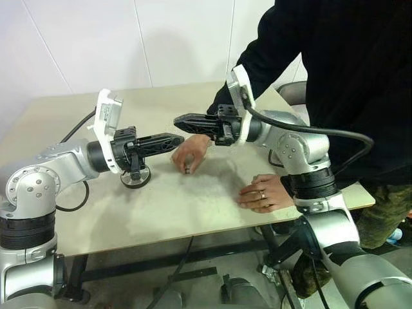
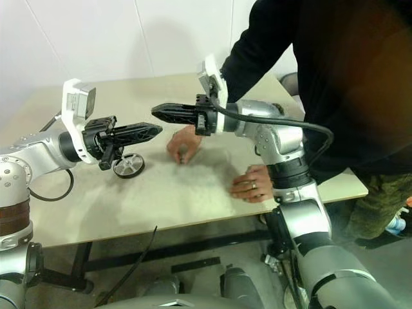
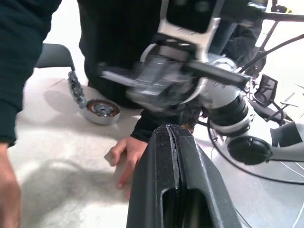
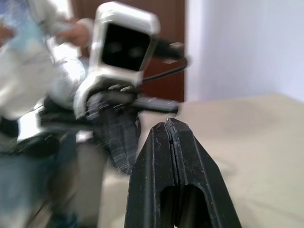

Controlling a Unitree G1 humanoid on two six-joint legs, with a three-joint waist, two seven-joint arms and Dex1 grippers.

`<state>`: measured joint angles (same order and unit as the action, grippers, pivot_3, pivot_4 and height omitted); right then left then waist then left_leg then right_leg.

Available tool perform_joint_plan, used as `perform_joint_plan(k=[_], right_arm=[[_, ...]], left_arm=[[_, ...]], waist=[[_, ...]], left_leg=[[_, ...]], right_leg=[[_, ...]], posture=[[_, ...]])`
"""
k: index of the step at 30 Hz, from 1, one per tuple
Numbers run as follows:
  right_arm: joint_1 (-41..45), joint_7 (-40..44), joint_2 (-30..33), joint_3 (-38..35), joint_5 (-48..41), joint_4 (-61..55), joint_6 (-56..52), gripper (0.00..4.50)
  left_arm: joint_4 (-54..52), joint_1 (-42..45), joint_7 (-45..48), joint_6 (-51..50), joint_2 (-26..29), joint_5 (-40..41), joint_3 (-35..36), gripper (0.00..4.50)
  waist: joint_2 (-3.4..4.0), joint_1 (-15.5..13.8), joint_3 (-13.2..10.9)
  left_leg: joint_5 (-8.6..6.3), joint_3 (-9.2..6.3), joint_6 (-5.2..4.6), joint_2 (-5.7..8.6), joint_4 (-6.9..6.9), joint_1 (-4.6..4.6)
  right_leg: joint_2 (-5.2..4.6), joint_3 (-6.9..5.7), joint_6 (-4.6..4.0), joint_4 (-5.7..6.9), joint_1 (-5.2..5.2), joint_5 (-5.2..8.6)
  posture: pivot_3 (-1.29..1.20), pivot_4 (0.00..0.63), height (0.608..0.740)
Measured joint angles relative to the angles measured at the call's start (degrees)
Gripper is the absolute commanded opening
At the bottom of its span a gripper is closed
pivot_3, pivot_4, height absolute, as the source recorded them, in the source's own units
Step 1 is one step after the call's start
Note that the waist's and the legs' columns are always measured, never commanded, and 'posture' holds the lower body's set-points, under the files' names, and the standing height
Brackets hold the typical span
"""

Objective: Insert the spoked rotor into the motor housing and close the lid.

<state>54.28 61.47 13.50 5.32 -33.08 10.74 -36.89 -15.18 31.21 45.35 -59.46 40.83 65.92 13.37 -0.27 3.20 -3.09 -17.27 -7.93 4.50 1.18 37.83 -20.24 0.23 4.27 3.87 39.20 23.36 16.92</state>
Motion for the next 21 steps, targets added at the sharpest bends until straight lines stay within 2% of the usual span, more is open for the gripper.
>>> perform_joint_plan(k=[13, 17, 21], right_arm=[[-1.46, 7.71, 6.02, 3.51, -0.26, -4.41, -4.00, 0.00], [-4.15, 11.77, 7.28, 7.88, 0.14, -6.06, -4.67, 0.00], [-4.20, 12.30, 7.24, 7.60, -1.76, -7.18, -7.19, 0.00]], left_arm=[[-0.56, -0.06, 0.92, 0.17, -0.41, 1.02, -0.31, 0.02], [2.22, 0.85, -1.40, 1.87, -1.21, -0.46, 0.47, 0.02], [4.11, 2.03, -4.29, 3.99, -3.26, -2.60, 0.61, 0.02]], waist=[[0.01, 0.15, 0.00], [0.02, 0.39, -0.01], [0.01, 0.38, -0.01]], left_leg=[[0.00, -0.04, 0.00, 0.00, 0.06, -0.05], [0.00, -0.05, 0.00, -0.01, 0.06, -0.05], [0.00, -0.11, 0.00, -0.02, 0.08, -0.05]], right_leg=[[-0.05, -0.03, 0.01, -0.02, -0.02, 0.00], [-0.04, -0.04, 0.00, -0.03, -0.01, 0.00], [-0.09, -0.03, 0.01, -0.03, -0.02, 0.00]], posture=[[0.00, 0.000, 0.740], [0.00, 0.000, 0.740], [0.00, 0.000, 0.740]])
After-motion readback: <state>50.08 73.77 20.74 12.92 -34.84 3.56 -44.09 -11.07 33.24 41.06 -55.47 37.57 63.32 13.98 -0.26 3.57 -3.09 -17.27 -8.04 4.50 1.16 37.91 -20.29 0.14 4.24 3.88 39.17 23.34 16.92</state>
